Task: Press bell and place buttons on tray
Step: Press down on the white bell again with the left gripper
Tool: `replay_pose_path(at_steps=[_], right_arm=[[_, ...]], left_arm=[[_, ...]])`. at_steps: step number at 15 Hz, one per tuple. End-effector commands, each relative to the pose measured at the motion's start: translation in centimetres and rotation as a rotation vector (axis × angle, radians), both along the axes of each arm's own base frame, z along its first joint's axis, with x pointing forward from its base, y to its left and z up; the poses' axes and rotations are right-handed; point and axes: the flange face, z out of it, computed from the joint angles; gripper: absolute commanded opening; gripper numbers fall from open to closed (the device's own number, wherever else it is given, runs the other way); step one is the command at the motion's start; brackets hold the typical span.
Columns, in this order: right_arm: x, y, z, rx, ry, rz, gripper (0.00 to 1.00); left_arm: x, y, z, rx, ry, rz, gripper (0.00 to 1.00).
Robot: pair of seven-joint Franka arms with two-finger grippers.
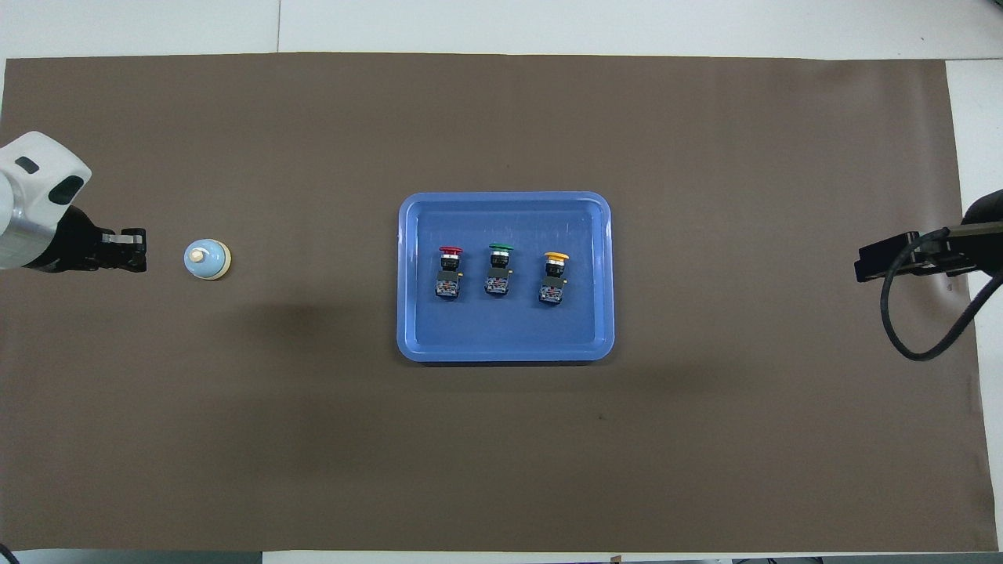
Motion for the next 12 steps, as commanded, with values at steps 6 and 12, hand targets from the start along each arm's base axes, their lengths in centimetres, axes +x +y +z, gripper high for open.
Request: replay_pose_path(at_steps=[6,12], right_arm=[[-0.7,0.1,-0.1,-0.012,0.024,-0.039,1.0],[-0.7,0.2,-0.1,-0.015,0.024,-0.086,1.0]], left_arm=[[0.2,0.5,-7.1,0.007,-0.066,0.011,0.0],[0.4,0.6,-11.4,0.003,-0.083,0.014,0.0]])
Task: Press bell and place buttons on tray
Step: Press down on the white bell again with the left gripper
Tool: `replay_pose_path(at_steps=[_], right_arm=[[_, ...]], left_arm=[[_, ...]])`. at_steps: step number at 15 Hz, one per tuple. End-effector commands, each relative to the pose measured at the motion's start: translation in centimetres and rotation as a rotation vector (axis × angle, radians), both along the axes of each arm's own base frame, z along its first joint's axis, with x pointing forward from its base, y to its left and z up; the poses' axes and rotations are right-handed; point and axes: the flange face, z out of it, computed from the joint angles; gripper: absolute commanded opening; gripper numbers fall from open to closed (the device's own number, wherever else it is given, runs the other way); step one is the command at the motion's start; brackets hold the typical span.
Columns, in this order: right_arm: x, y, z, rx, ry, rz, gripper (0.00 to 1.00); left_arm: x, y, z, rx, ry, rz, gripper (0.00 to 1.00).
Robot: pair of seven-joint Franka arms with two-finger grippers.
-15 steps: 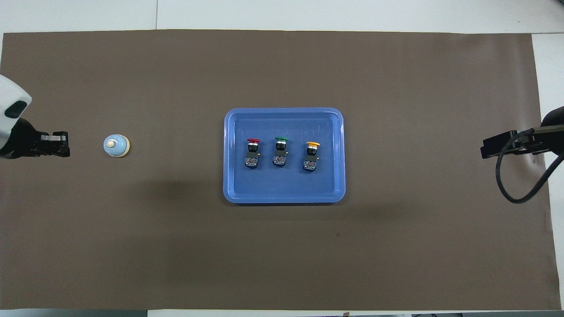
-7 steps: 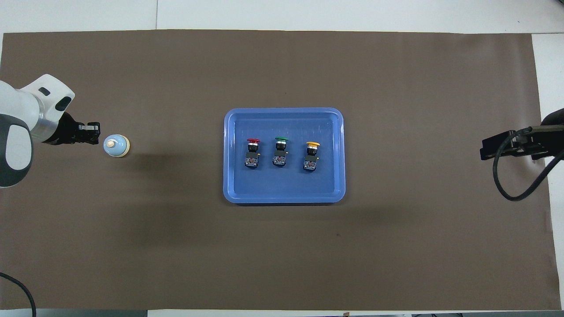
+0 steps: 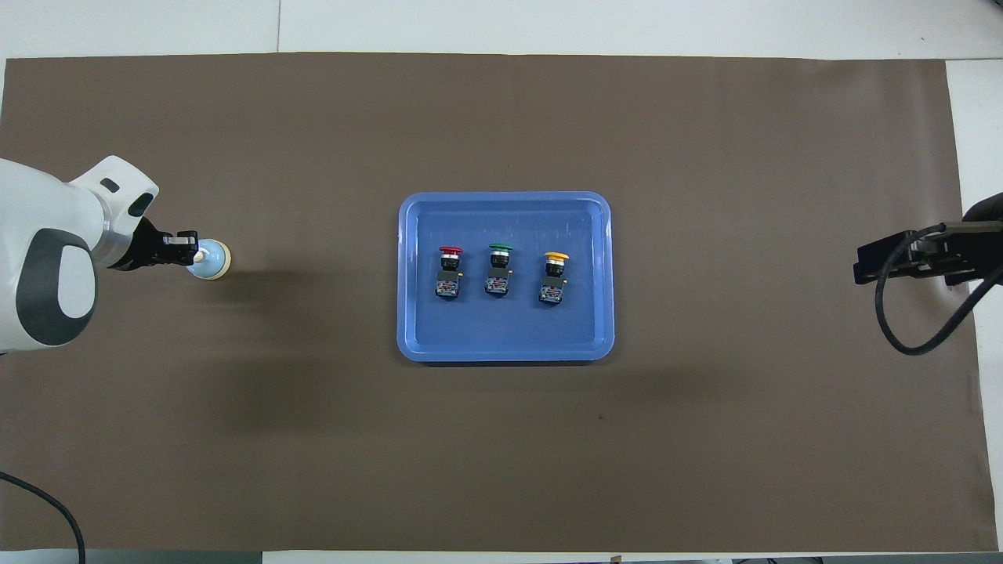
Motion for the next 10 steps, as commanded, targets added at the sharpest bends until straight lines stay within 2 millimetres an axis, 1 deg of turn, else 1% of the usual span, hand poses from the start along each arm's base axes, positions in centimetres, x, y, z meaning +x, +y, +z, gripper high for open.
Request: replay_pose_path(at_steps=[1,2,3,5,7,10], right_arm=[[-0.5,0.1,0.1,-0.009,0.008,-0.018,1.0],[-0.5,0.0,0.1,-0.008,0.007,-0.013,1.0],[-0.5,-0.2,0.1,-0.008,0.007,-0.018,1.0],[-0.5,-0.4,0.1,-0.006,0.007,-0.019,1.0],[-0.5,-0.4,0.1,-0.008,0.007,-0.019,1.0],[-0.5,-0.4,0.1,-0.008,0.007,-0.019,1.0]], left_arm=[[0.4,0.3,-2.0,0.005,-0.025,0.005,0.0],[0.5,0.0,-3.0,0.004,-0.018,0.0,0.0],[0.5,0.0,-3.2,0.004,-0.012,0.0,0.0],[1.1,0.0,-2.5,0.003,-0.006,0.0,0.0],[2.0,-0.4,-0.3,0.002,0.024,-0.004,0.0],[2.5,-0.8,3.8,0.003,0.076,-0.01,0.0]])
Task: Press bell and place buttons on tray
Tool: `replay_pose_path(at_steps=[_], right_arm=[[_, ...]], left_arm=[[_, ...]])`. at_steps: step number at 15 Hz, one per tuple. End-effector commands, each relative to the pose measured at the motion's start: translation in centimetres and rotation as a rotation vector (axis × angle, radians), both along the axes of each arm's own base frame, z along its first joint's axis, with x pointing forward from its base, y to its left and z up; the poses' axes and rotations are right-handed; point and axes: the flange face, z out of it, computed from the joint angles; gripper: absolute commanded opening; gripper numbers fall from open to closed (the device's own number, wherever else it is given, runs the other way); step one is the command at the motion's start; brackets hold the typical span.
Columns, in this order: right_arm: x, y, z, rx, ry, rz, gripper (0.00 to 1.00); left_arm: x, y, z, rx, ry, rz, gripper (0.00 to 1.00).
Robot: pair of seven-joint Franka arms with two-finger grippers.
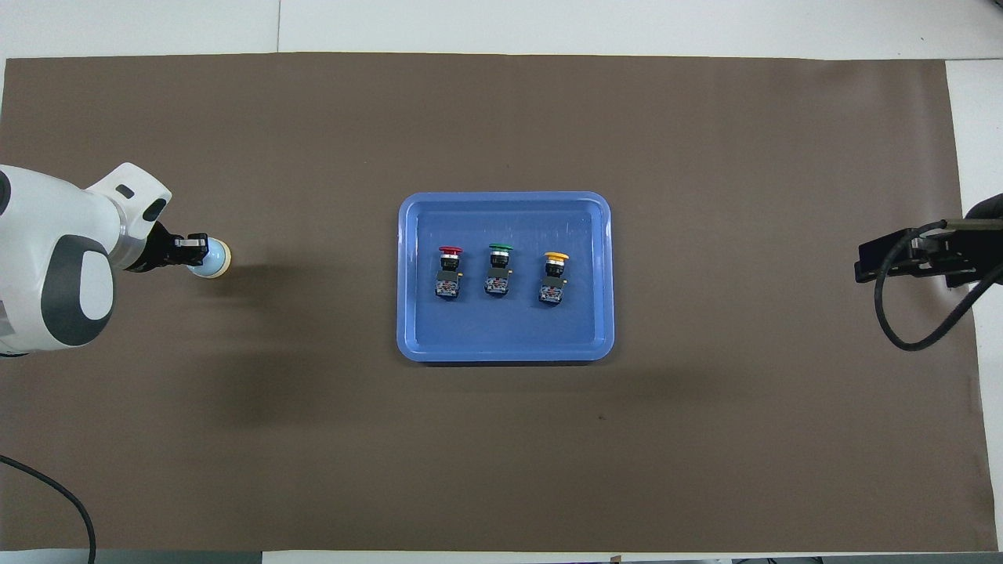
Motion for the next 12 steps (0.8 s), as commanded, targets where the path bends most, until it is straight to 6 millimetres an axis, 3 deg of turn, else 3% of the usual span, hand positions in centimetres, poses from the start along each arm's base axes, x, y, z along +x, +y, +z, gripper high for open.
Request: replay_pose_path(at_steps=[1,3,4,5,7,12], right_arm=[[-0.5,-0.2,0.1,-0.008,0.007,-0.013,1.0],[-0.5,-0.1,0.1,-0.008,0.007,-0.011,1.0],[-0.5,-0.1,0.1,-0.006,0.007,-0.011,1.0],[-0.5,-0.1,0.1,-0.008,0.007,-0.011,1.0],[-0.5,-0.2,0.1,-0.008,0.007,-0.013,1.0],[-0.5,-0.1,0.1,-0.008,0.007,-0.011,1.0]], left_arm=[[0.8,-0.6,3.9,0.008,0.053,-0.005,0.0],[-0.2,-1.8,6.2,0.011,0.069,-0.027,0.3],[-0.9,-2.0,7.8,0.014,0.069,-0.031,0.59],[-1.3,-2.4,8.5,0.015,0.078,-0.035,0.96],[-2.6,-3.5,11.1,0.02,0.073,-0.05,1.0],[-6.7,-3.3,16.9,0.042,0.12,0.03,1.0]])
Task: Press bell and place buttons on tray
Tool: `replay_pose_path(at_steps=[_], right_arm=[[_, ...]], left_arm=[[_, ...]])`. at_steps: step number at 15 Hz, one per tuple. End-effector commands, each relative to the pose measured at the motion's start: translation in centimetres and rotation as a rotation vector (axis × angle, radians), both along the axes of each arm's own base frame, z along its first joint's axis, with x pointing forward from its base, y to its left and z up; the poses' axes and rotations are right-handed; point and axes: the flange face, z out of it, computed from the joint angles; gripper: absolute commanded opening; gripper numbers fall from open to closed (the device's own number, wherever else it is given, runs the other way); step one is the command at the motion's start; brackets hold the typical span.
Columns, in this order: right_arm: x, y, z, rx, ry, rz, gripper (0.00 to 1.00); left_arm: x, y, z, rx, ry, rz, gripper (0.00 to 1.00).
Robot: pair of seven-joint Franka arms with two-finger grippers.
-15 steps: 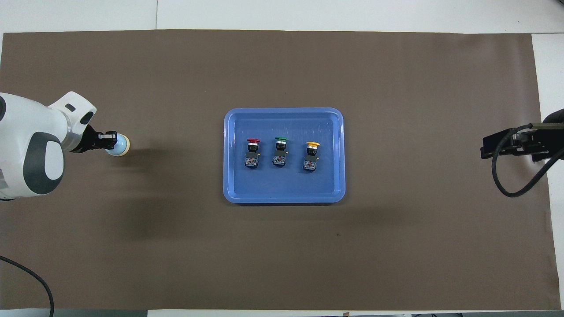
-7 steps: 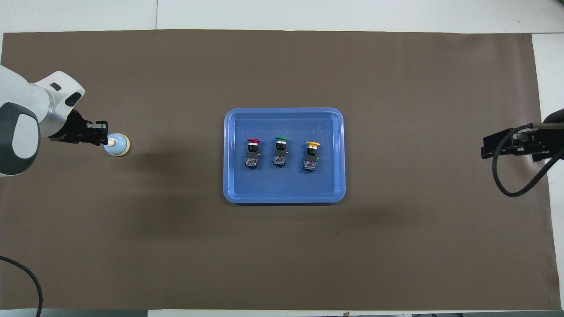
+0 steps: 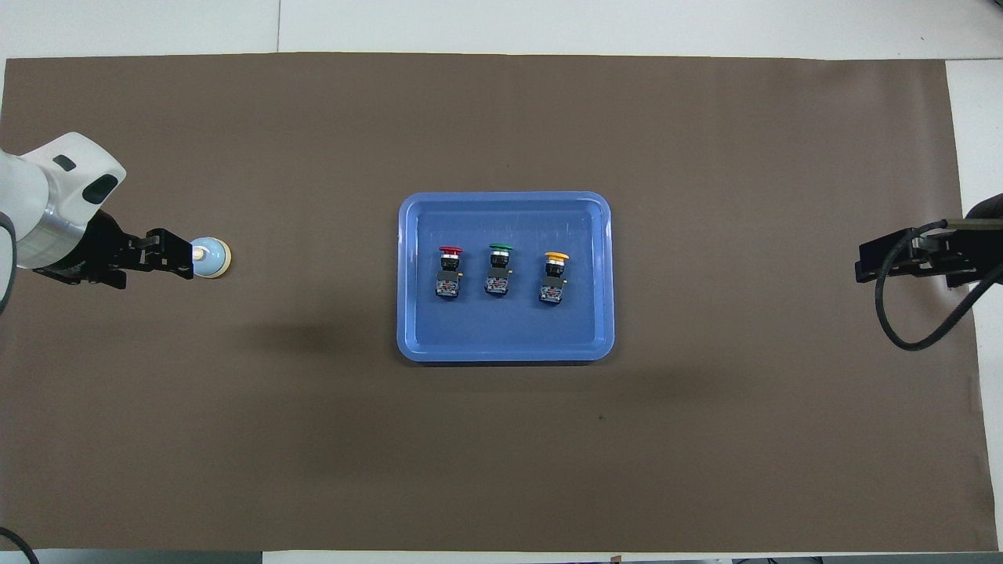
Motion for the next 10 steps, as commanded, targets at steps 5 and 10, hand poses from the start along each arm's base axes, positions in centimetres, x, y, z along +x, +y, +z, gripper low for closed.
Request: replay_pose_path(at_steps=[5,10], right_arm=[[-0.5,-0.2,0.1,-0.008,0.007,-0.013,1.0],[-0.5,-0.1,0.1,-0.008,0.007,-0.011,1.0]], left_arm=[[-3.5,-2.0,3.6,0.031,0.033,-0.023,1.0],[-3.7,-2.1,3.8,0.03,0.041,-0.03,1.0]])
